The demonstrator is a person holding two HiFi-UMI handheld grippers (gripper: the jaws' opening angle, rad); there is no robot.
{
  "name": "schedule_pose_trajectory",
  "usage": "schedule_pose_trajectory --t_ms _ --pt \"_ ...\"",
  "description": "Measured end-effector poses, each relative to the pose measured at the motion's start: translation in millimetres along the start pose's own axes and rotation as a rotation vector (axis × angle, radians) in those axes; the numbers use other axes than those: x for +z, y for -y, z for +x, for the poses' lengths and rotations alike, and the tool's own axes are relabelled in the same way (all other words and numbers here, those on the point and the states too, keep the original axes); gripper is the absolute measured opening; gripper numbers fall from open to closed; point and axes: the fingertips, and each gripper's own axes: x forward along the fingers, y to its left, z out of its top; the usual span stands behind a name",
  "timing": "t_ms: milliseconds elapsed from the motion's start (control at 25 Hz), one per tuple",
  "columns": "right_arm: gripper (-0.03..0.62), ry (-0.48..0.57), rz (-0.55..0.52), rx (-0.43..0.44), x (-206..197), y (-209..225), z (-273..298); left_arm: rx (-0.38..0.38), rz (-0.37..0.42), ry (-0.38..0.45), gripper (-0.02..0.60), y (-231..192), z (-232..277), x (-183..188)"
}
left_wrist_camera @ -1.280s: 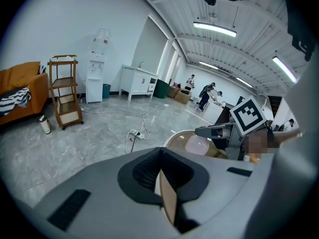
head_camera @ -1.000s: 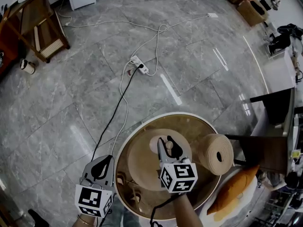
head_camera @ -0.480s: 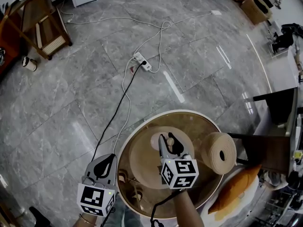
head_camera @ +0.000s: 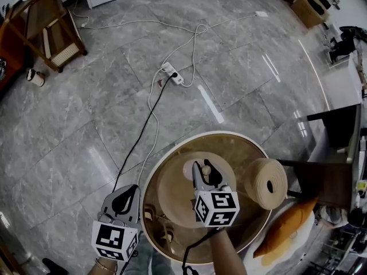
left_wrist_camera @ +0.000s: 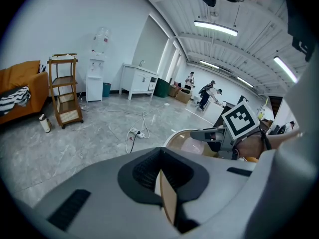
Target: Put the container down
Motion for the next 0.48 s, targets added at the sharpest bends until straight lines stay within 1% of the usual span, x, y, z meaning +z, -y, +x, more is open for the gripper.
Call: schedule_pose_trajectory --t_ms 240,480 --pt "0.129 -0.004 -0.039 -0.014 -5 -3 -1 0.016 -0.017 0.007 -0.005 -7 -1 0" --pt "0.129 -0.001 -0.059 -0.021 -6 -6 -2 0.019 -0.013 0.005 -0.005 -11 -5 -1"
